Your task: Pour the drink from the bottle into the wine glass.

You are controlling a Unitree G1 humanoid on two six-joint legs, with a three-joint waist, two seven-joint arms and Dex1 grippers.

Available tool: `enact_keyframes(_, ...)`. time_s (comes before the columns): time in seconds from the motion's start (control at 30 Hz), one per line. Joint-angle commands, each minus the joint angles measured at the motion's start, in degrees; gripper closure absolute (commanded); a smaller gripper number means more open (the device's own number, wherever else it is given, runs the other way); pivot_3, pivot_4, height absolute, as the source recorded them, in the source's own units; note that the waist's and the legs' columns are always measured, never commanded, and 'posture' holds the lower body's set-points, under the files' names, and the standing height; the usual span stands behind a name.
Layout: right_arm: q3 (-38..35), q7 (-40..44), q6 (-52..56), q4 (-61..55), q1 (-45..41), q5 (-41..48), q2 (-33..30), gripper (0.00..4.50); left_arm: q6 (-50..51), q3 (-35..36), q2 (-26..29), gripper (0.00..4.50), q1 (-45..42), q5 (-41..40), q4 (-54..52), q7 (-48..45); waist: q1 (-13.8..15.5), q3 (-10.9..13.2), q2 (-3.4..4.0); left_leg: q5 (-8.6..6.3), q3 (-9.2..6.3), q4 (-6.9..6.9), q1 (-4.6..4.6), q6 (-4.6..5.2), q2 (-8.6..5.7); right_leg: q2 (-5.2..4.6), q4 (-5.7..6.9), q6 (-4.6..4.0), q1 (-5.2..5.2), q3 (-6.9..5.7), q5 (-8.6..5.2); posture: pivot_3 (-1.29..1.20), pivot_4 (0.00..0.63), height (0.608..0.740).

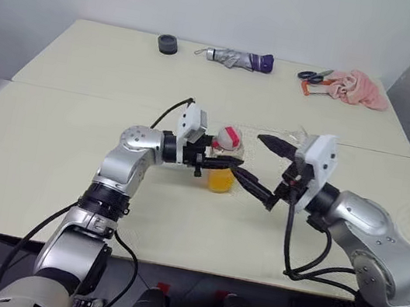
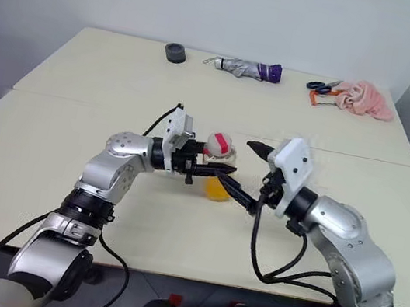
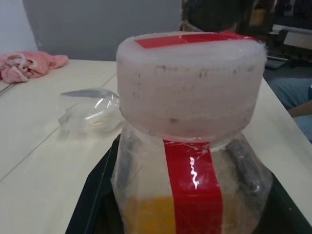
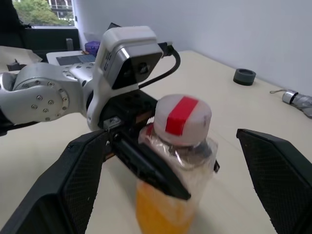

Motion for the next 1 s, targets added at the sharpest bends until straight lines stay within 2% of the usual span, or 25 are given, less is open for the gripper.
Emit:
enact_keyframes(0.03,1.1,-2.6,0.7,0.1,-2.9,-0.7,2.5,0.0,-3.0,-0.4,-0.8,2.67,-2.2,0.6,-0.3,-1.3,0.0,0.0,0.0,0.0,0.0,0.0,0.0,0.0,0.0,0.0,-0.01,0.0,0.0,-0.01,0.0,0.0,0.15,0.74)
enact_keyframes(0.37,3.4,-4.4,0.5,4.0,-5.0,-4.8,4.6,0.0,-4.6,-0.1,-1.4,2.67,-2.6,1.3,0.9,-1.7,0.0,0.0,0.01,0.0,0.0,0.0,0.0,0.01,0.01,0.0,0.0,0.0,-0.01,0.0,0.0,0.0,0.15,0.74)
enact_keyframes(0.47,3.5,-4.3,0.1,4.5,-5.1,-5.5,4.8,0.63,-4.6,-0.1,-1.5,2.67,-2.7,1.3,0.9,-1.6,0.0,0.0,0.01,0.0,0.0,0.0,0.0,0.01,0.01,0.0,0.0,0.0,-0.01,0.0,0.0,0.0,0.15,0.74)
enact_keyframes(0.67,3.7,-1.9,-0.9,4.9,-4.6,-5.0,4.5,2.63,-4.4,0.1,-1.6,2.68,-2.7,1.0,0.5,-1.4,0.0,0.0,0.01,0.0,-0.01,-0.01,0.0,0.01,0.01,0.0,0.0,0.0,-0.01,-0.01,0.0,0.0,0.15,0.74)
enact_keyframes(0.83,5.5,6.9,-5.0,7.1,-4.9,-3.9,1.6,2.63,-2.9,-0.2,-1.2,2.68,-2.6,0.0,-1.3,-3.0,0.0,0.0,0.01,0.0,0.0,0.0,-0.01,0.01,0.01,0.0,0.0,0.0,-0.01,-0.01,0.0,0.0,0.15,0.74)
enact_keyframes(1.0,8.3,28.6,-16.2,20.0,-13.4,-4.0,-3.9,2.63,-1.7,-0.6,-0.2,2.68,-3.4,-0.1,-2.1,-6.0,-0.2,0.0,0.04,-0.01,0.06,0.0,0.05,0.01,0.0,0.0,0.0,0.0,-0.01,0.0,0.0,0.0,0.15,0.74)
